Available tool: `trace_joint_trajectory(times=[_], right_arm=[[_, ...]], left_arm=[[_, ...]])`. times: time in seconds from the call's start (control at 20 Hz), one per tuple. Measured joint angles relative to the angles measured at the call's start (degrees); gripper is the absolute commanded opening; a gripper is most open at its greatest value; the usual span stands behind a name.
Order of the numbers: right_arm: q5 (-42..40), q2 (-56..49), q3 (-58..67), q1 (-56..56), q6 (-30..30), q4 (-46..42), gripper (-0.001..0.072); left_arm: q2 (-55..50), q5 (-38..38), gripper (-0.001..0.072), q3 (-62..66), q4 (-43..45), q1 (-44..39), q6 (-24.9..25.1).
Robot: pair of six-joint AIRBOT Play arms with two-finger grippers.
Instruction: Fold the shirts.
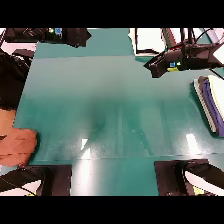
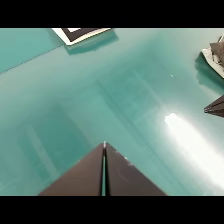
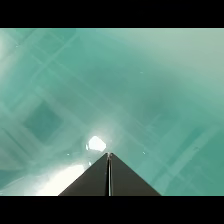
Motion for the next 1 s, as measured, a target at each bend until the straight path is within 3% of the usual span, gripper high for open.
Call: trace_joint_trajectory(times=[0.6,0.8,1.0], right_arm=[[1.3,0.0,0.0,0.0,0.0,0.0,0.0019],[1.5,0.0,0.0,0.0,0.0,0.0,0.0018],[1.6,0.0,0.0,0.0,0.0,0.0,0.0019]], left_arm=[[0.0,0.2,0.0023,0.0,0.0,0.0,0.0],[0.2,3.8,0.0023,0.1,0.3,0.3,0.0],[3.0,-3.8,0.0023,-1.0,7.5,6.8,-3.4]])
